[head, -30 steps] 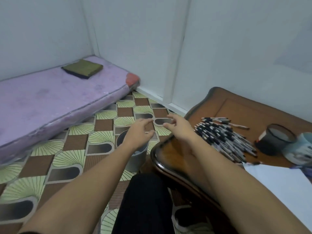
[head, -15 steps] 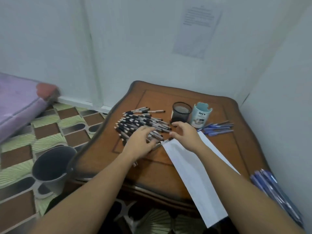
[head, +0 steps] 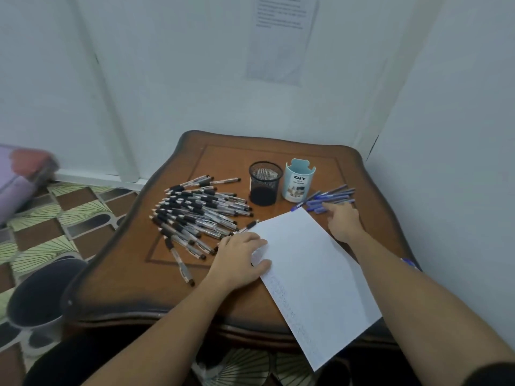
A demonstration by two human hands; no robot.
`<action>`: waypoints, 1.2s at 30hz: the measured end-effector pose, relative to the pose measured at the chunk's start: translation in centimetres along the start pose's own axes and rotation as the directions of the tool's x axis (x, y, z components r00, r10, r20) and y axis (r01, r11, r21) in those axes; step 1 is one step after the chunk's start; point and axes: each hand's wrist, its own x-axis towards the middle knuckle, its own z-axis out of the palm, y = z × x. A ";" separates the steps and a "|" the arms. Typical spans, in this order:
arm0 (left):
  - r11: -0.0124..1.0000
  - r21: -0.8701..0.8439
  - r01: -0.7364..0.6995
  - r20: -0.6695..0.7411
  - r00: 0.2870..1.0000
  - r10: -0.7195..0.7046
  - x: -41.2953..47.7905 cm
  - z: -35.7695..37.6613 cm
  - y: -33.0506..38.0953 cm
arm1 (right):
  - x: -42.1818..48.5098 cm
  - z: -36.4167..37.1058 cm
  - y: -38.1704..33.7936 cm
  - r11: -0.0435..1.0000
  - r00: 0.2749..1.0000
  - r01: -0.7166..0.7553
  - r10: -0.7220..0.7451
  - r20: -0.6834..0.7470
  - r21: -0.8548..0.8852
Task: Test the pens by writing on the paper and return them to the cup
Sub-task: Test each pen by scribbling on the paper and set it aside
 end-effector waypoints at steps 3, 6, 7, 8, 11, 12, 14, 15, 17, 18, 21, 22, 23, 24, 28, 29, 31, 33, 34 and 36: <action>1.000 -0.001 -0.004 -0.007 1.000 0.004 -0.1 0.7 -0.5 | 0.5 0.0 0.3 0.998 0.999 0.045 -0.045 0.006 -0.043; 1.000 -0.025 -0.015 -0.054 0.998 0.013 -0.2 1.0 -1.0 | 0.6 0.0 0.1 0.999 0.999 0.045 -0.045 -0.012 -0.010; 0.999 -0.036 -0.017 -0.061 0.998 0.015 -0.2 1.1 -1.0 | 0.6 -0.1 0.0 0.998 0.998 0.060 -0.060 -0.020 -0.005; 0.999 -0.050 -0.014 -0.059 0.998 0.011 -0.3 1.1 -1.1 | 0.6 -0.1 -0.1 0.997 0.997 0.075 -0.075 -0.020 -0.009; 0.997 -0.072 0.001 -0.041 0.999 -0.004 -0.4 0.9 -1.1 | 0.6 -0.2 -0.2 0.992 0.992 0.128 -0.128 -0.011 -0.005; 0.997 -0.073 0.007 -0.032 0.999 -0.009 -0.4 0.9 -1.1 | 0.4 -0.3 -0.1 0.990 0.990 0.140 -0.140 -0.005 -0.007; 0.997 -0.076 0.023 -0.012 1.000 -0.023 -0.4 0.9 -1.1 | 0.0 -0.5 -0.1 0.989 0.989 0.148 -0.148 -0.020 -0.018; 0.996 -0.078 0.030 -0.002 1.000 -0.030 -0.4 0.9 -1.1 | -0.2 -0.7 -0.2 0.989 0.989 0.147 -0.147 -0.019 -0.020; 0.997 -0.070 0.033 0.019 0.999 -0.031 -0.4 0.8 -1.2 | -0.6 -1.1 -0.4 0.992 0.993 0.115 -0.114 0.027 -0.043; 0.998 -0.058 0.030 0.032 0.999 -0.028 -0.4 0.7 -1.2 | -0.7 -1.4 -0.4 0.994 0.994 0.096 -0.094 0.047 -0.054; 1.000 -0.009 0.028 0.092 0.995 -0.027 -0.5 0.5 -1.0 | -1.5 -1.8 -0.3 0.994 0.994 0.109 -0.110 0.022 0.024; 1.000 0.013 0.026 0.112 0.993 -0.028 -0.6 0.4 -1.0 | -1.9 -2.0 -0.4 0.989 0.990 0.140 -0.141 0.012 0.049; 0.999 0.031 0.023 0.128 0.991 -0.027 -0.7 0.3 -0.9 | -2.3 -2.2 -0.6 0.982 0.984 0.176 -0.177 0.008 0.063; 0.999 0.043 0.021 0.142 0.989 -0.027 -0.8 0.2 -0.8 | -2.6 -2.4 -0.8 0.976 0.978 0.204 -0.206 0.019 0.075; 0.998 0.064 0.020 0.194 0.980 -0.032 -1.0 -0.3 -0.6 | -4.3 -2.4 -1.6 0.966 0.963 0.258 -0.254 0.090 -0.030; 0.997 0.069 0.017 0.210 0.977 -0.031 -1.0 -0.5 -0.5 | -4.8 -2.4 -1.8 0.963 0.964 0.251 -0.240 0.116 -0.096; 0.997 0.074 0.011 0.240 0.970 -0.028 -1.2 -0.8 -0.3 | -5.8 -2.3 -2.4 0.956 0.968 0.222 -0.192 0.164 -0.191; 0.997 0.082 -0.005 0.256 0.967 -0.016 -1.3 -1.0 -0.2 | -6.5 -2.0 -2.9 0.951 0.969 0.199 -0.155 0.190 -0.238; 0.996 0.089 -0.013 0.258 0.966 -0.010 -1.4 -1.0 -0.2 | -6.8 -2.0 -3.1 0.949 0.971 0.185 -0.136 0.195 -0.256; 0.995 0.102 -0.024 0.255 0.967 -0.003 -1.6 -1.0 -0.1 | -7.3 -2.1 -3.7 0.947 0.976 0.150 -0.097 0.193 -0.283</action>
